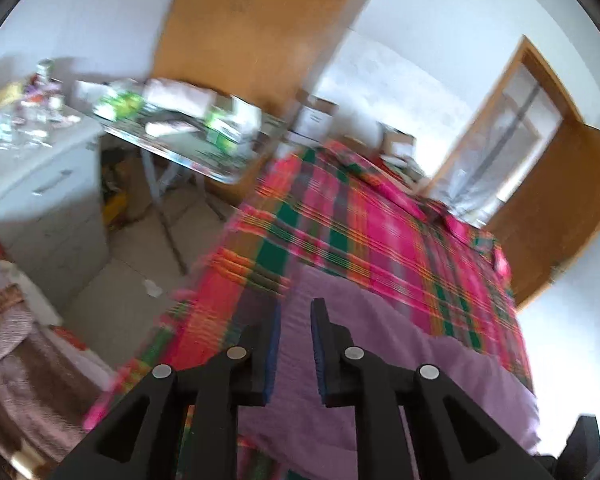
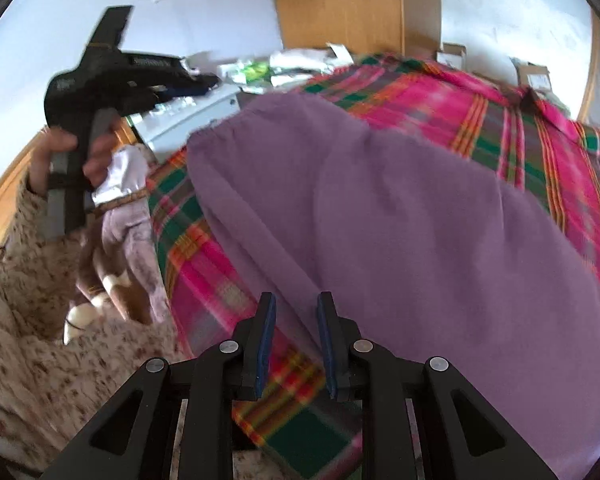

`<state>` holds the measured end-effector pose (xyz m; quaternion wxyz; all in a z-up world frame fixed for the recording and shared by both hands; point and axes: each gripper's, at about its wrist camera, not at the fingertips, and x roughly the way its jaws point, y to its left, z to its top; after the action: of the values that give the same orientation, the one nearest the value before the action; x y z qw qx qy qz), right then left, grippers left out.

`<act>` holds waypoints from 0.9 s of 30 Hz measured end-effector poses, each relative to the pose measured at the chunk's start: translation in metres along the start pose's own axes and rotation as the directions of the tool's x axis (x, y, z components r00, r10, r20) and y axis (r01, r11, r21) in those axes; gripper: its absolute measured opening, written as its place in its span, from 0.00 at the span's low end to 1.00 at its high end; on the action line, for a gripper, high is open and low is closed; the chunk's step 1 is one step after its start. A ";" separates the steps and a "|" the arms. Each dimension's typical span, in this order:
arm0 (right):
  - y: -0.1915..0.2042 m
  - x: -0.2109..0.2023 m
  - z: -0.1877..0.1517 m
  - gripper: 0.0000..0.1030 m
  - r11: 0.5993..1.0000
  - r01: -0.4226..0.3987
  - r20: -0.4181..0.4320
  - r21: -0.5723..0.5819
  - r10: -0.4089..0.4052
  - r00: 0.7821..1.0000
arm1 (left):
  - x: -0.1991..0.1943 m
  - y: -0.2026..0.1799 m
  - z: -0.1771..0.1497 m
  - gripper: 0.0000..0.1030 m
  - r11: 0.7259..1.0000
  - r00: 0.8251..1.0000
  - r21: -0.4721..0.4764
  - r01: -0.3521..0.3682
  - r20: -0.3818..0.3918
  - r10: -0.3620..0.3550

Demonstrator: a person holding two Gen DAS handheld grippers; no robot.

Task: Fold clothes

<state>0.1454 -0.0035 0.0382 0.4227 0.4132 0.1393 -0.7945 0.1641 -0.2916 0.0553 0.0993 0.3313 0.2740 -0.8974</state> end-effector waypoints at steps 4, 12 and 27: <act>-0.004 0.018 0.011 0.21 0.999 0.036 -0.006 0.002 -0.036 0.999 | 0.017 -0.024 -0.007 0.16 0.997 0.999 0.070 0.012 -0.043 -0.009; 0.000 0.030 0.001 0.24 0.997 -0.073 -0.088 -0.012 0.071 0.994 | 0.048 -0.038 -0.009 0.16 0.996 0.992 0.088 0.023 -0.128 -0.012; -0.177 -0.024 0.043 0.36 0.937 0.098 0.046 0.336 -0.120 0.992 | 0.057 -0.031 -0.001 0.16 0.995 0.986 0.096 -0.005 -0.168 0.022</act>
<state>-0.0098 0.0922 0.0606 0.3065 0.4437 0.0119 -0.8421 0.1107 -0.2650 0.0307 0.0658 0.4124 0.2359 -0.8775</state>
